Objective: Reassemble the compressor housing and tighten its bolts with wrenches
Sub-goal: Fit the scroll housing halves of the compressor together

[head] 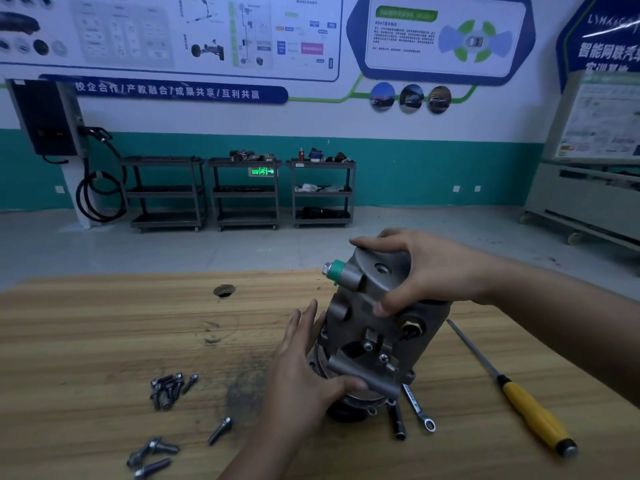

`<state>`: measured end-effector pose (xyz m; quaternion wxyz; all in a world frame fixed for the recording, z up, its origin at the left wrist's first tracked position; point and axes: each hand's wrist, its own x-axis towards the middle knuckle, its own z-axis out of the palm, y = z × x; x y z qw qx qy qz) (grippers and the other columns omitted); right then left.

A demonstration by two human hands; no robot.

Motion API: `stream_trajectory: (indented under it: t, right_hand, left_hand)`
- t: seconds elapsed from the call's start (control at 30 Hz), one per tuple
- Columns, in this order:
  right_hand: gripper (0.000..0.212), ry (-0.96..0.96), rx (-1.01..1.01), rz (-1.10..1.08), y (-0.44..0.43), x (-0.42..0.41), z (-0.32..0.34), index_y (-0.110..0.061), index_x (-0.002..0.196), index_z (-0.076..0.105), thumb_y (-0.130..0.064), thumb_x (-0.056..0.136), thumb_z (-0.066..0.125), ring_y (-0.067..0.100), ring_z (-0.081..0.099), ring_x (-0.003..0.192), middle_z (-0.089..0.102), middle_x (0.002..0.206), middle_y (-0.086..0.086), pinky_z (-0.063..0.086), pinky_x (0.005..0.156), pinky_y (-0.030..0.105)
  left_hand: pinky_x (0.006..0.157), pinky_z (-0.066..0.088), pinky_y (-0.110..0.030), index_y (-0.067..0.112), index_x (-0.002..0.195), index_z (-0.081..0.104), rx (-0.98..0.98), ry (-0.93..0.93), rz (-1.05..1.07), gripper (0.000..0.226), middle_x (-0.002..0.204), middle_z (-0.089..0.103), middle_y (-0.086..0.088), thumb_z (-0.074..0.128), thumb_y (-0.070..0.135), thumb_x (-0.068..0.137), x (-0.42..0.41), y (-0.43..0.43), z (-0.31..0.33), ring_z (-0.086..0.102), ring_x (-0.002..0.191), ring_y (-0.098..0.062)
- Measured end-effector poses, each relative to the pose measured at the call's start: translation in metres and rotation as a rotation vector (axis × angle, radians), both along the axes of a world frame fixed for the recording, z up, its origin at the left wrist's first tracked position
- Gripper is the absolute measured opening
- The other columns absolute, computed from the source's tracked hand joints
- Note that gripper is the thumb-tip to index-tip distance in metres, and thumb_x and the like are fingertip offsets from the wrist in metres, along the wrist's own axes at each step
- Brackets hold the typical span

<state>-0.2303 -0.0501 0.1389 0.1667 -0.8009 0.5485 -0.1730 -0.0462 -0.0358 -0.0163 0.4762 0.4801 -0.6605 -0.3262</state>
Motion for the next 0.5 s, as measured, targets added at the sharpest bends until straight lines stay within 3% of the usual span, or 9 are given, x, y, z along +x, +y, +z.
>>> stream_trajectory:
  t: [0.13,0.3,0.4,0.5]
  right_hand:
    - [0.092,0.039,-0.055,0.027,-0.002,0.001,-0.009,-0.045,0.138,0.037,-0.037,0.060,0.085,0.009,0.045,0.109,0.040,0.125,-0.012,0.038,0.081,0.017]
    - [0.091,0.043,-0.029,0.028,-0.002,0.003,-0.018,-0.044,0.139,0.036,-0.039,0.061,0.084,0.010,0.046,0.110,0.040,0.122,-0.012,0.040,0.087,0.025]
    - [0.092,0.034,-0.006,0.025,-0.002,0.005,-0.023,-0.045,0.139,0.035,-0.040,0.061,0.083,0.011,0.045,0.112,0.039,0.123,-0.013,0.042,0.093,0.031]
    - [0.092,0.049,-0.001,0.023,-0.003,0.007,-0.027,-0.047,0.139,0.034,-0.042,0.061,0.083,0.011,0.045,0.110,0.039,0.123,-0.013,0.043,0.090,0.031]
  left_hand:
    - [0.111,0.032,-0.047,0.082,0.111,0.017,-0.031,0.013,0.008,0.114,0.146,0.017,0.031,0.092,0.039,0.037,0.001,-0.003,-0.009,0.024,0.140,-0.005]
    - [0.113,0.029,-0.041,0.074,0.117,0.015,-0.016,-0.052,-0.011,0.114,0.153,0.008,0.021,0.092,0.043,0.038,0.007,-0.005,-0.022,0.023,0.140,-0.005]
    - [0.110,0.026,-0.035,0.075,0.121,0.004,0.016,-0.107,-0.040,0.123,0.148,-0.005,0.029,0.089,0.052,0.036,0.010,-0.010,-0.027,0.011,0.138,0.000]
    - [0.113,0.023,-0.040,0.060,0.138,-0.003,0.099,-0.186,-0.072,0.134,0.151,0.007,0.022,0.090,0.049,0.042,0.016,-0.016,-0.034,0.006,0.142,-0.008]
